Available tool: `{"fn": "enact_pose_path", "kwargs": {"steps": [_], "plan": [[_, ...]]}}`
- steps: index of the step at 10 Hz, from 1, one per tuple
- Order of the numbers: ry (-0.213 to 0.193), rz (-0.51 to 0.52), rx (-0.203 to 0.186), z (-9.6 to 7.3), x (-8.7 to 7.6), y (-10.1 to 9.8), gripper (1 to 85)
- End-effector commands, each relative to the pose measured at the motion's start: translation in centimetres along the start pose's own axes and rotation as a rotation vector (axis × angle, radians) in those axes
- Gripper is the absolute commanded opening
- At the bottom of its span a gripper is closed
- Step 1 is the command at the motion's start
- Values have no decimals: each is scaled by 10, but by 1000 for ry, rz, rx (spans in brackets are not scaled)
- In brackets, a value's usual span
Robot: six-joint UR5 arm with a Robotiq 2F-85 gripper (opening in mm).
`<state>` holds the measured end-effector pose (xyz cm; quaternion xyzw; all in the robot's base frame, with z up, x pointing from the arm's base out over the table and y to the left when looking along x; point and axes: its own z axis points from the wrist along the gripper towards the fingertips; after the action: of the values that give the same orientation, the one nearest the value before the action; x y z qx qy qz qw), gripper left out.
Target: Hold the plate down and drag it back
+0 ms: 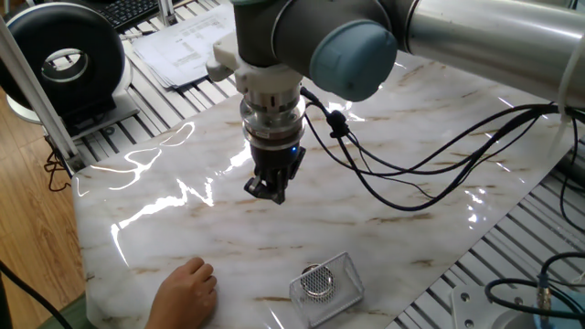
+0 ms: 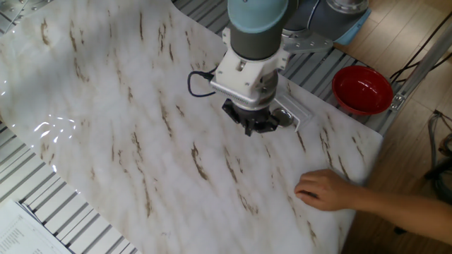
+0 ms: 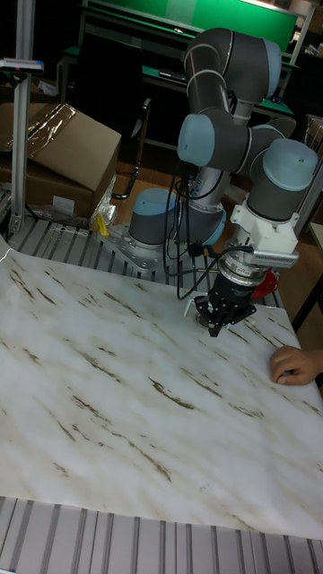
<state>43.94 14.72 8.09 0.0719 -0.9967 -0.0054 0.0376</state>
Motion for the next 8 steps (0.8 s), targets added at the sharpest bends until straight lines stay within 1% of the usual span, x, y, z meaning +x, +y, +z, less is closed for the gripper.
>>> {"fn": "enact_pose_path", "kwargs": {"steps": [1,2,3,4,5,6,7,8], "plan": [[48,96,21,-1,12,-5,13],[107,90,-9,-3,27,3,13],[137,57,-39,3,29,8,13],[143,27,-49,26,13,-1,13],[148,13,-69,44,4,-3,13],[174,16,-92,54,5,0,13],[215,15,-109,56,12,5,13],[273,15,-154,52,26,15,13]]}}
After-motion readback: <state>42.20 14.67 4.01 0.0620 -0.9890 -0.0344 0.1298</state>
